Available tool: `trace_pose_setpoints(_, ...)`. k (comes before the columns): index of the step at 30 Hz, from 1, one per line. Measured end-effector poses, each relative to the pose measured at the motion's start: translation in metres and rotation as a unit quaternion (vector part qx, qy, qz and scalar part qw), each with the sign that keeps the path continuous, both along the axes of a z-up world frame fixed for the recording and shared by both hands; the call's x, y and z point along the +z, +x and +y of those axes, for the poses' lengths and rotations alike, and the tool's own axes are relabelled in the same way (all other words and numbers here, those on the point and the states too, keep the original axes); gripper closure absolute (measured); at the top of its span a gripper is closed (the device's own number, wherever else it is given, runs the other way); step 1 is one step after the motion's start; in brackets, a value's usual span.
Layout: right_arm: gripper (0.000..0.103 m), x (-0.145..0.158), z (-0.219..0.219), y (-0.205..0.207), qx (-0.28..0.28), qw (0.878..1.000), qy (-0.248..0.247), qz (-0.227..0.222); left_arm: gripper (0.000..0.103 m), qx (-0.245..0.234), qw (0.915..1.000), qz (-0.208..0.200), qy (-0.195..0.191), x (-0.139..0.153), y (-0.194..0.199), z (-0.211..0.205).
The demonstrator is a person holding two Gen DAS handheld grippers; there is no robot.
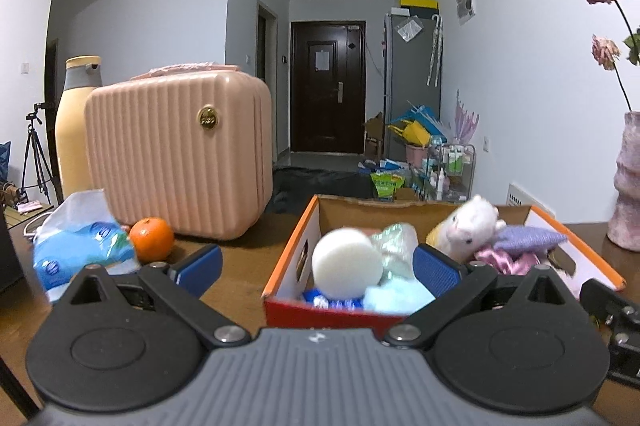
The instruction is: Organize soft objects
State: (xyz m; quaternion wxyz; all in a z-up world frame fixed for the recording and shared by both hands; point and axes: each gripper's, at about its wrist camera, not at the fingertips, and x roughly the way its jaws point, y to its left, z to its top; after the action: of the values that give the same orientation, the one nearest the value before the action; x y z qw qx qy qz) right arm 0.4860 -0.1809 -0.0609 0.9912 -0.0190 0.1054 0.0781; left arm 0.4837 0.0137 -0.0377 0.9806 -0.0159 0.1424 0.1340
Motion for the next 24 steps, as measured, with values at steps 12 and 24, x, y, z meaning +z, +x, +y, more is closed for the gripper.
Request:
trace_pose_setpoints(12, 0.000, 0.000, -0.010, -0.066, 0.004, 1.000, -0.016, 0.008, 0.000, -0.025, 0.9995, 0.017, 0.000, -0.003, -0.068, 0.001)
trace_pose_setpoints(24, 0.000, 0.003, -0.009, -0.145, 0.035, 0.999, -0.028, 0.010, 0.000, -0.072, 0.9969, 0.031, 0.009, -0.005, -0.140, -0.009)
